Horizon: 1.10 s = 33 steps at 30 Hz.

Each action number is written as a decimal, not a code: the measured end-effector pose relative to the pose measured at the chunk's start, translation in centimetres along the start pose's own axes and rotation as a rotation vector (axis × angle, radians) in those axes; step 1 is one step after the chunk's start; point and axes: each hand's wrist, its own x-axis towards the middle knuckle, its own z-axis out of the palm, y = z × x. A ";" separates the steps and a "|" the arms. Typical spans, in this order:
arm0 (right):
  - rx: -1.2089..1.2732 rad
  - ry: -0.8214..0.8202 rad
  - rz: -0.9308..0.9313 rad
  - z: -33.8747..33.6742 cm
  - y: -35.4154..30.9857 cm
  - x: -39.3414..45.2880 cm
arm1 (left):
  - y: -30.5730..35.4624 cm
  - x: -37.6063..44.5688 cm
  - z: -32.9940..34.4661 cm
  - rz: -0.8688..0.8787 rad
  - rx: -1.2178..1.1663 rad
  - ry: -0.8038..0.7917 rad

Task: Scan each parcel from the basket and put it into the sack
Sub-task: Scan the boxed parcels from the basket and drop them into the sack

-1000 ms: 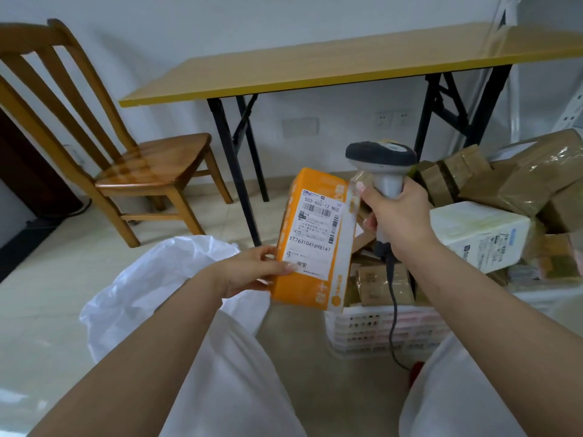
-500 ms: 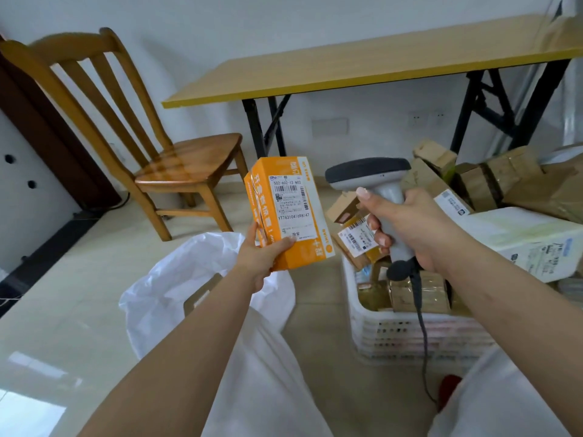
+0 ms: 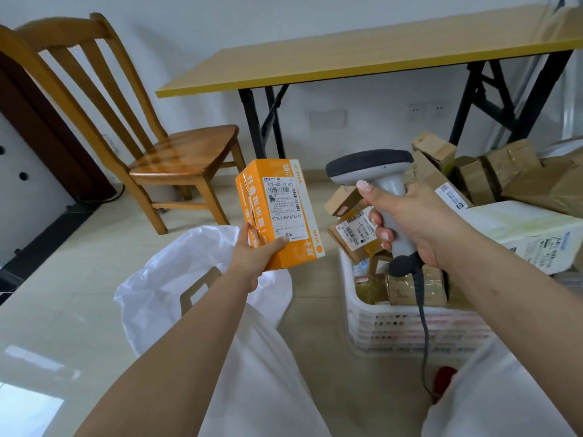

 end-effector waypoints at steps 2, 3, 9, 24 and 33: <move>0.000 0.001 0.008 0.1 0.2 0.1 | -0.1 0.0 -0.2 -0.020 0.025 0.019; -0.006 -0.001 0.017 0.2 0.4 0.2 | -0.1 0.1 -0.3 -0.046 0.027 0.024; -0.045 0.014 0.081 1.5 2.5 1.2 | -0.6 0.5 -1.3 -0.411 -0.103 -0.013; -0.108 -0.025 0.255 7.9 8.0 6.9 | -2.7 5.5 -13.3 -0.558 -0.195 0.478; -0.155 -0.057 0.322 9.7 10.0 8.6 | -4.1 8.0 -13.1 -0.482 -0.230 0.403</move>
